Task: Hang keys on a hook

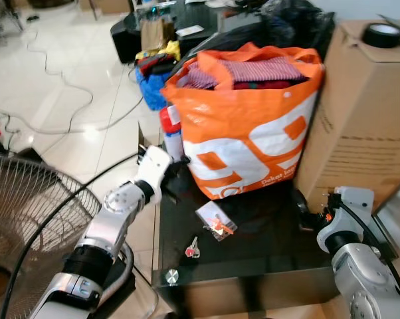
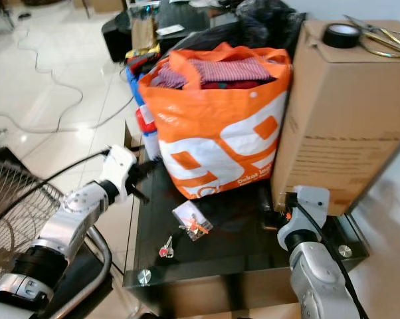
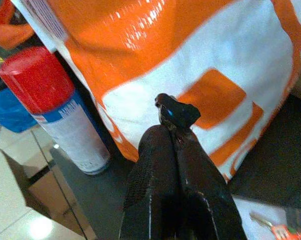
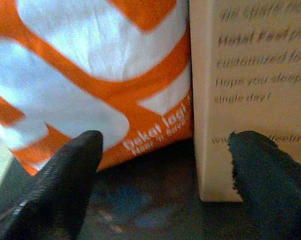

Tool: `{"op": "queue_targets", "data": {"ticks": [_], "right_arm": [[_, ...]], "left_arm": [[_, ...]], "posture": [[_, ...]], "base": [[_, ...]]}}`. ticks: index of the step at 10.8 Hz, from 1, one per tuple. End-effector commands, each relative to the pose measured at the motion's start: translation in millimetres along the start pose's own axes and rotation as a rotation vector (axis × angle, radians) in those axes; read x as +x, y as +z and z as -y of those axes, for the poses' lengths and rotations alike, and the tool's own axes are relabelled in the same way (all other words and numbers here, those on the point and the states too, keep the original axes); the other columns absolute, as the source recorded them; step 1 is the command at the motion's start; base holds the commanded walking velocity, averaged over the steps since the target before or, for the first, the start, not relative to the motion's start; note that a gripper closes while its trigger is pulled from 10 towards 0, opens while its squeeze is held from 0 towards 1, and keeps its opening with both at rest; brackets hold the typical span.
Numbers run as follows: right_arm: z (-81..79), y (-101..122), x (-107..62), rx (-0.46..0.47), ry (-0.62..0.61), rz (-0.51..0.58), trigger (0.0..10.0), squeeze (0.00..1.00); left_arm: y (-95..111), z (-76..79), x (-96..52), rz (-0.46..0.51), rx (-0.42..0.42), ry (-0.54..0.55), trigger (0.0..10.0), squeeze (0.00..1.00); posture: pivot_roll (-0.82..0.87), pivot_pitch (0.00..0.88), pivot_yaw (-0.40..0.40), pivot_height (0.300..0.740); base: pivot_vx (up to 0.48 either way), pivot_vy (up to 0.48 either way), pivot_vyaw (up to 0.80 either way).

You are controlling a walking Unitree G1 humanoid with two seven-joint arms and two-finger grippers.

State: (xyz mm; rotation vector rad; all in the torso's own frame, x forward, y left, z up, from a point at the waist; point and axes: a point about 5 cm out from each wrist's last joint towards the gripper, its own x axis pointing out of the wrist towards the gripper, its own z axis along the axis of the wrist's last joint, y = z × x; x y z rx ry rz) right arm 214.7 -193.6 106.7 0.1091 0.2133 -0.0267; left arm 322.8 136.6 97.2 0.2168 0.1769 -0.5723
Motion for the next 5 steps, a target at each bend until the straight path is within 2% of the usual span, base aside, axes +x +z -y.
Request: {"op": "queue_targets", "data": {"ticks": [1, 2, 3, 4, 5], "right_arm": [[-4.4, 3, -0.9, 0.014, 0.012, 0.015, 10.0, 1.00], [0.6, 6, 4.7, 0.030, -0.055, 0.026, 10.0, 1.00], [2.4, 4, 10.4, -0.010, -0.079, -0.014, 10.0, 1.00], [3.8, 4, 14.7, -0.094, -0.066, 0.003, 10.0, 1.00], [-0.2, 5, 13.2, -0.094, -0.026, 0.012, 10.0, 1.00]], "left_arm": [[-2, -0.6, -2.2, -0.026, 0.007, 0.018, 3.8, 0.00], [-2, 2.7, -5.7, -0.032, -0.002, 0.028, 7.4, 0.00], [-5, 4.2, -9.2, -0.039, 0.000, 0.041, 10.0, 0.00], [-10, 5.3, -11.5, -0.078, -0.028, 0.048, 10.0, 0.00], [-1, 6.4, -10.3, -0.046, 0.051, 0.002, 10.0, 0.00]], "posture": [[-0.19, 0.000, 0.134, 0.740], [-0.16, 0.000, 0.109, 0.740], [-0.15, 0.000, 0.095, 0.740], [-0.14, 0.000, 0.092, 0.740], [-0.13, 0.000, 0.086, 0.740]], "base": [[0.000, 0.000, 0.00], [0.000, 0.000, 0.00], [0.000, 0.000, 0.00], [0.000, 0.000, 0.00], [0.000, 0.000, 0.00]]}}
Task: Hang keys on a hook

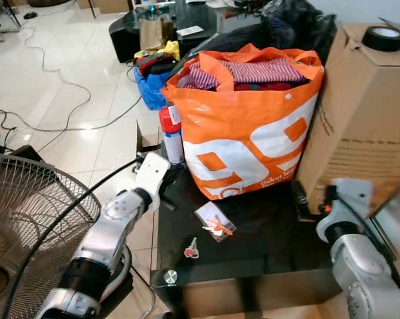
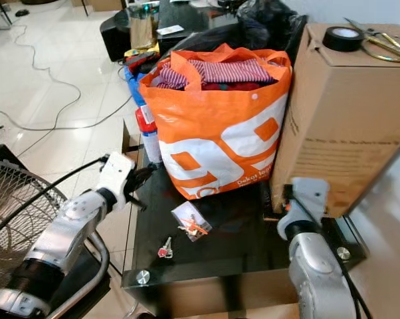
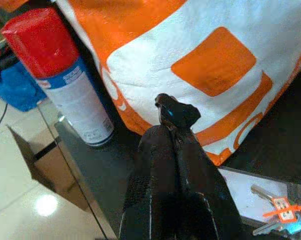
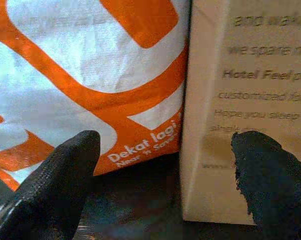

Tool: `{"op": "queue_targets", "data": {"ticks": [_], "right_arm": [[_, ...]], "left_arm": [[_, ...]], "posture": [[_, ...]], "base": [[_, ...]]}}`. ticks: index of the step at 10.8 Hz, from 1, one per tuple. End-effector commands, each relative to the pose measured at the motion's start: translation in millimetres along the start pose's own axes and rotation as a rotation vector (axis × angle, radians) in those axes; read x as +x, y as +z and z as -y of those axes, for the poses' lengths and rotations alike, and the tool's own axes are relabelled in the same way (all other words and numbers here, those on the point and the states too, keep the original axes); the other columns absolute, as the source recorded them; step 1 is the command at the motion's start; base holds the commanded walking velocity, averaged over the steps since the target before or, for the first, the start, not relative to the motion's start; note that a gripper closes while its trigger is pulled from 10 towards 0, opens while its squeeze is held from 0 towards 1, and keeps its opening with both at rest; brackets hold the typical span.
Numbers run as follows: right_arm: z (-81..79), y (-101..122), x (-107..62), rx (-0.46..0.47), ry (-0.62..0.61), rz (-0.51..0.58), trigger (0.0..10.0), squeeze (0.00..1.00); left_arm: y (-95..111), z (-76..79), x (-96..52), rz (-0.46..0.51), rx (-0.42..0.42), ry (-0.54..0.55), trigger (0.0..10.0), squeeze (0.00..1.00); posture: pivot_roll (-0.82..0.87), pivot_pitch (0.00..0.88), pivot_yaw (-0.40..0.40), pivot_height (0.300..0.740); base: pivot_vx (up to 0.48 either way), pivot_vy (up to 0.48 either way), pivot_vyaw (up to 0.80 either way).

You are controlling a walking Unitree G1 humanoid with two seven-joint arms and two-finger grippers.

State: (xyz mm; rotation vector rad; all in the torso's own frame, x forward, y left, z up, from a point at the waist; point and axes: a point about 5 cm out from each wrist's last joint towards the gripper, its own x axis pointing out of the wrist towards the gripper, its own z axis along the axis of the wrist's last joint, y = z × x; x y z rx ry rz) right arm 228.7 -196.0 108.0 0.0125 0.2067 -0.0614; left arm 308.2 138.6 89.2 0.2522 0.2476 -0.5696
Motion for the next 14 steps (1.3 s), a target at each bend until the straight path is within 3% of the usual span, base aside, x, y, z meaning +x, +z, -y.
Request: {"op": "queue_targets", "data": {"ticks": [1, 2, 3, 4, 5, 8, 10, 12, 14], "right_arm": [[-0.9, -1, -0.8, 0.021, -0.008, -0.005, 10.0, 1.00], [-2.3, -5, -1.3, -0.001, -0.004, -0.050, 10.0, 1.00], [-5.3, -13, -3.6, -0.029, 0.041, -0.116, 10.0, 1.00], [-5.1, -16, -5.6, -0.059, 0.050, -0.143, 10.0, 1.00], [-4.9, -15, -5.0, -0.063, 0.060, -0.134, 10.0, 1.00], [-10.6, -7, -3.3, -0.047, 0.104, -0.085, 10.0, 1.00], [-8.2, -7, -2.8, -0.011, 0.080, -0.063, 10.0, 1.00], [-10.5, -7, -1.0, -0.024, 0.070, -0.049, 10.0, 1.00], [-13.0, -6, -0.1, -0.030, 0.068, -0.039, 10.0, 1.00]], "left_arm": [[14, -1.5, 3.7, 0.001, 0.048, -0.055, 10.0, 0.00], [0, -6.0, 3.8, -0.188, 0.143, -0.142, 10.0, 0.00], [-27, -16.4, -9.3, -0.445, 0.236, -0.184, 10.0, 0.00], [-34, -21.3, -16.8, -0.504, 0.266, -0.205, 10.0, 0.00], [-27, -26.5, -16.9, -0.489, 0.244, -0.180, 10.0, 0.00], [-4, -30.3, -4.9, -0.311, 0.162, -0.074, 10.0, 0.00], [20, -24.9, -2.3, -0.045, 0.038, 0.069, 10.0, 0.00], [19, -28.5, -6.0, 0.013, -0.023, 0.188, 10.0, 0.00], [22, -36.0, -8.3, 0.072, 0.002, 0.272, 10.0, 0.00]], "posture": [[-0.13, 0.000, 0.085, 0.740], [-0.14, 0.000, 0.094, 0.740], [-0.16, 0.000, 0.107, 0.740], [-0.16, 0.000, 0.107, 0.740], [-0.16, 0.000, 0.111, 0.740], [-0.15, 0.000, 0.111, 0.740], [-0.13, 0.000, 0.101, 0.740], [-0.13, 0.000, 0.097, 0.740], [-0.12, 0.000, 0.094, 0.740]], "base": [[0.000, 0.000, 0.00], [0.000, 0.000, 0.00], [0.000, 0.000, 0.00], [0.000, 0.000, 0.00], [0.000, 0.000, 0.00], [0.000, 0.000, 0.00], [0.000, 0.000, 0.00], [0.000, 0.000, 0.00], [0.000, 0.000, 0.00]]}}
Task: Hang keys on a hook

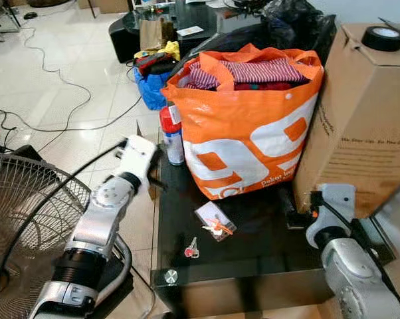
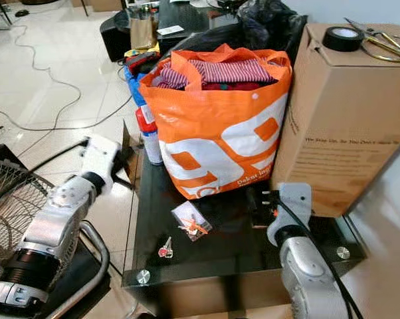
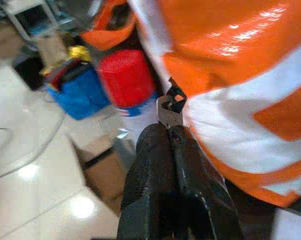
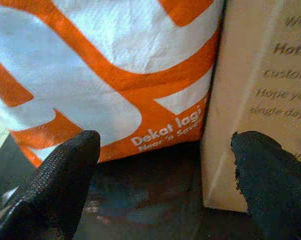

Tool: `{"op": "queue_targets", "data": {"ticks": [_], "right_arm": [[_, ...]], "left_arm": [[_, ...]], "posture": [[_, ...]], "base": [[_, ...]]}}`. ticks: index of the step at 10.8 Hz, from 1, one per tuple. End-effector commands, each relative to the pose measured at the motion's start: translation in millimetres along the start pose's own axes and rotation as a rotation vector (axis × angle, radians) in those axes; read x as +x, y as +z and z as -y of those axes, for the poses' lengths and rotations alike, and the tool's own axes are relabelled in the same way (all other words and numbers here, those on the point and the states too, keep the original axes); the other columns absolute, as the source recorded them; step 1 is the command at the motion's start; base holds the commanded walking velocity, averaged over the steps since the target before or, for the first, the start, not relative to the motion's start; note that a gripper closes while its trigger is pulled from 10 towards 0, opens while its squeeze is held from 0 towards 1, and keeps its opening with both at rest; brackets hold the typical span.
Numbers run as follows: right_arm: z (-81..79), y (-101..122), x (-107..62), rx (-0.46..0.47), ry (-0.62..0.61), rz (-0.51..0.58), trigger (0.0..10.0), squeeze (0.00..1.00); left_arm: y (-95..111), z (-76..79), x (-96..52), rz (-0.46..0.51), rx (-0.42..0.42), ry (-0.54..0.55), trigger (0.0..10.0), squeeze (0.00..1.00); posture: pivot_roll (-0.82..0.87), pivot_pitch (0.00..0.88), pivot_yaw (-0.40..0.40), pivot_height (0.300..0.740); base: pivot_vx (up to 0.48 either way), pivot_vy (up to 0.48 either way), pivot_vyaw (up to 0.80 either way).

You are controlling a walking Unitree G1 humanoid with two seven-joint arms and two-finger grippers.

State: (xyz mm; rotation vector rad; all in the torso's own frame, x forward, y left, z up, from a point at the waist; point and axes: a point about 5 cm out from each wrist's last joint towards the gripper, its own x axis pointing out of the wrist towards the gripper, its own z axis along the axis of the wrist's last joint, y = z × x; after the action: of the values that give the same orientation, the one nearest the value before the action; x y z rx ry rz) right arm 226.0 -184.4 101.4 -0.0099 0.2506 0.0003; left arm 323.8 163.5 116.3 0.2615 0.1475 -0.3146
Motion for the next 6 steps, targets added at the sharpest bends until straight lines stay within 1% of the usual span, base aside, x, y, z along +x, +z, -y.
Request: {"op": "queue_targets", "data": {"ticks": [1, 2, 3, 4, 6], "right_arm": [[0.8, 1.9, 2.3, -0.013, -0.022, 0.017, 10.0, 1.00], [1.2, 2.8, 2.6, -0.004, -0.038, 0.023, 10.0, 1.00], [0.1, 3.6, 3.2, 0.002, -0.046, 0.022, 10.0, 0.00], [-1.7, 3.3, 3.9, 0.001, -0.050, 0.019, 10.0, 0.00], [-4.6, 2.0, 5.8, 0.013, -0.044, 0.013, 10.0, 0.00]], "left_arm": [[-0.7, -5.8, -0.7, -0.025, -0.036, 0.003, 10.0, 0.00], [2.6, -3.1, -3.3, 0.002, -0.071, -0.043, 10.0, 0.00], [-1.9, 0.2, -5.7, -0.009, -0.074, -0.026, 10.0, 0.00], [-2.9, -0.7, -6.5, 0.005, -0.061, 0.006, 10.0, 0.00], [-2.5, 1.1, -7.0, 0.012, -0.071, 0.007, 10.0, 0.00]], "posture": [[-0.12, 0.000, 0.095, 0.740], [-0.12, 0.000, 0.097, 0.740], [-0.12, 0.000, 0.099, 0.740], [-0.11, 0.000, 0.091, 0.740], [-0.11, 0.000, 0.090, 0.740]], "base": [[0.000, 0.000, 0.00], [0.000, 0.000, 0.00], [0.000, 0.000, 0.00], [0.000, 0.000, 0.00], [0.000, 0.000, 0.00]]}}
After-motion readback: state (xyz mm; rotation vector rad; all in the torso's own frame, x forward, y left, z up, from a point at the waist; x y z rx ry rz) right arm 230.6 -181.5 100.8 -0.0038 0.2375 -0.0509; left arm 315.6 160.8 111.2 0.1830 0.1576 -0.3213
